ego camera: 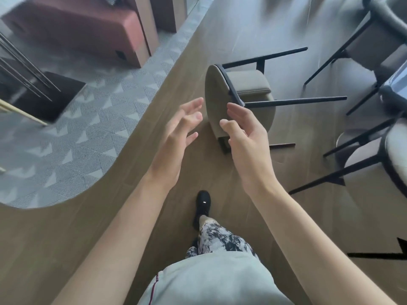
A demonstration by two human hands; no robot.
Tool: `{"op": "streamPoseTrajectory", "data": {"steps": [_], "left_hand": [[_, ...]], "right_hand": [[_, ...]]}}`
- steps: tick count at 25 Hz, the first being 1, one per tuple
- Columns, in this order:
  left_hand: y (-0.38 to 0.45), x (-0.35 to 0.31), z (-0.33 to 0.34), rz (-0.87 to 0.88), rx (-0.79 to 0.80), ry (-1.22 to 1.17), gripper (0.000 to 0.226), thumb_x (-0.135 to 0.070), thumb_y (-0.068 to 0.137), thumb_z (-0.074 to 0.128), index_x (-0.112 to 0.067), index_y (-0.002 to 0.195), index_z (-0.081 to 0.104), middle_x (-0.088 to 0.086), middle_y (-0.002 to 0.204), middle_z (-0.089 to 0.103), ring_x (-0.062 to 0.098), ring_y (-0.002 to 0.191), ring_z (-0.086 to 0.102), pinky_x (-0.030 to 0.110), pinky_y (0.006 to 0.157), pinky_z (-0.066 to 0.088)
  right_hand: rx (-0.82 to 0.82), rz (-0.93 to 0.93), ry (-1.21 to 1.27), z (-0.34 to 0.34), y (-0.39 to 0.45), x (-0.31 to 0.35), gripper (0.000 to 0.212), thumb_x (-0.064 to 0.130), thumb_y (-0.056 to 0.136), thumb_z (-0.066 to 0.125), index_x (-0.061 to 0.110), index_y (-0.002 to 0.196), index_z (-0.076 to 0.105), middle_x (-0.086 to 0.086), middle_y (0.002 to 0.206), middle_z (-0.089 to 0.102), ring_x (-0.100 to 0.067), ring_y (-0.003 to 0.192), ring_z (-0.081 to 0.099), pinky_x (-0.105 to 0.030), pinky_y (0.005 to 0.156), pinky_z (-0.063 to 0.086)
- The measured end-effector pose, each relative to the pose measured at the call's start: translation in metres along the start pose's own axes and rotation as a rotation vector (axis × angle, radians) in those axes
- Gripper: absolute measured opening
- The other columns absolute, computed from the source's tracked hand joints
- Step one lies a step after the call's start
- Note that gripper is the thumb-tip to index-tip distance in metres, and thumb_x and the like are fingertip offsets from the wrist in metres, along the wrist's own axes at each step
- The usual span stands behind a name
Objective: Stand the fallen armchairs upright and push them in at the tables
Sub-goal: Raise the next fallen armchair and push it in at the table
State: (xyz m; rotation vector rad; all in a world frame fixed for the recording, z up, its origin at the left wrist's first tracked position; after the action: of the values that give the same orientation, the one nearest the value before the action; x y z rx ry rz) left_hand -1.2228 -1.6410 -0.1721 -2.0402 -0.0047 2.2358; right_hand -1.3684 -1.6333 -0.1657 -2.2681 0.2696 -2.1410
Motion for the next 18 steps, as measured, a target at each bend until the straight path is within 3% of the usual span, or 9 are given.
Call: {"op": "streamPoseTrajectory", "data": {"steps": [3, 7, 18], "left_hand": [[0.032, 0.000, -0.028, 0.001, -0.018, 0.006, 0.044, -0.056, 0.077, 0.057, -0.049, 0.120, 0.067, -0.016, 0.142, 0.059, 0.006, 0.134, 0.053, 0.040, 0.113, 0.040], [0.093, -0.005, -0.054, -0.005, 0.003, 0.034, 0.042, -0.054, 0.079, 0.056, -0.050, 0.119, 0.068, -0.015, 0.140, 0.061, 0.007, 0.132, 0.055, 0.042, 0.113, 0.040], [0.266, -0.034, -0.080, -0.053, 0.144, 0.099, 0.038, -0.053, 0.079, 0.057, -0.050, 0.115, 0.070, -0.018, 0.136, 0.063, 0.010, 0.132, 0.056, 0.042, 0.112, 0.041]], "right_hand": [[0.004, -0.008, 0.010, 0.027, 0.035, 0.000, 0.040, 0.023, 0.094, 0.060, 0.030, 0.132, 0.060, 0.023, 0.125, 0.061, 0.020, 0.105, 0.055, -0.013, 0.088, 0.047], [0.007, -0.011, 0.026, 0.062, 0.088, 0.002, 0.037, 0.019, 0.093, 0.060, 0.028, 0.129, 0.062, 0.022, 0.124, 0.063, 0.014, 0.107, 0.057, 0.003, 0.077, 0.039], [-0.171, 0.012, 0.152, 0.101, 0.242, 0.024, 0.032, 0.013, 0.093, 0.058, 0.026, 0.122, 0.063, 0.017, 0.120, 0.067, 0.005, 0.111, 0.062, -0.005, 0.085, 0.046]]}}
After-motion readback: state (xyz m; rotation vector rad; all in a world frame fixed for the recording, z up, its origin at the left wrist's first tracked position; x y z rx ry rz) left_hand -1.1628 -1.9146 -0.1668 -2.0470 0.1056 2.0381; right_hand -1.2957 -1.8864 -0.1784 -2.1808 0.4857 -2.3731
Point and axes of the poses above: each hand's wrist, its own y-axis towards the middle knuckle, its own z-axis out of the palm, x = y × z, the point moved 7 cm from there along y, towards the middle knuckle
